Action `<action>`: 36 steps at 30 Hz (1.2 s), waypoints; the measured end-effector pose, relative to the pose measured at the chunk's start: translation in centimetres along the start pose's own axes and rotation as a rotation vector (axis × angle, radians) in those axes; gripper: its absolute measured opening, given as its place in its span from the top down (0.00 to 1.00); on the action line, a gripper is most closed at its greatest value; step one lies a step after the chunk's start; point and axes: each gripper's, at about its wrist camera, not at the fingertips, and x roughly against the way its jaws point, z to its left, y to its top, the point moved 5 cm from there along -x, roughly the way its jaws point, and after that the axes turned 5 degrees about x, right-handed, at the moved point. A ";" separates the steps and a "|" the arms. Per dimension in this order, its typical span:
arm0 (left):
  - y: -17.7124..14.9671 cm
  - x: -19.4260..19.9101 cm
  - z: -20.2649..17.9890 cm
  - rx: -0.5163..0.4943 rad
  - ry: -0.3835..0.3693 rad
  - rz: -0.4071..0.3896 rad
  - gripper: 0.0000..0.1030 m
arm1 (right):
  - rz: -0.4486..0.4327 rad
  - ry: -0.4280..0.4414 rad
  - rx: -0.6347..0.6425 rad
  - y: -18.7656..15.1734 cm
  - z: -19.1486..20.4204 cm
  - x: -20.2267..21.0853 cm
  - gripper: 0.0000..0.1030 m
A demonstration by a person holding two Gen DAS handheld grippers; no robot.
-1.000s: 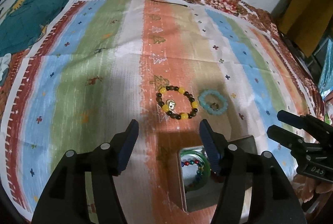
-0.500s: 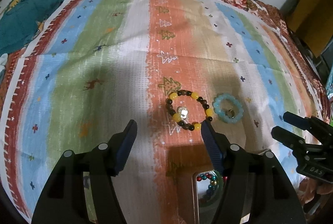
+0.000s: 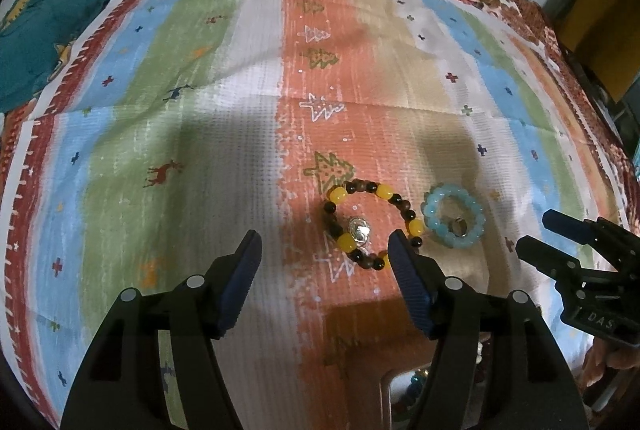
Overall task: Organize jewelry
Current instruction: 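Move the left tool to the yellow-and-black bead bracelet while the right tool approaches the light blue bracelet, then grasp the yellow-and-black bracelet with the left tool while the right tool grasps the light blue bracelet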
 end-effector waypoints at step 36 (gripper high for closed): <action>2.3 -5.7 0.3 -0.050 0.052 0.059 0.36 | 0.084 -0.079 -0.023 1.9 -2.4 -6.2 0.35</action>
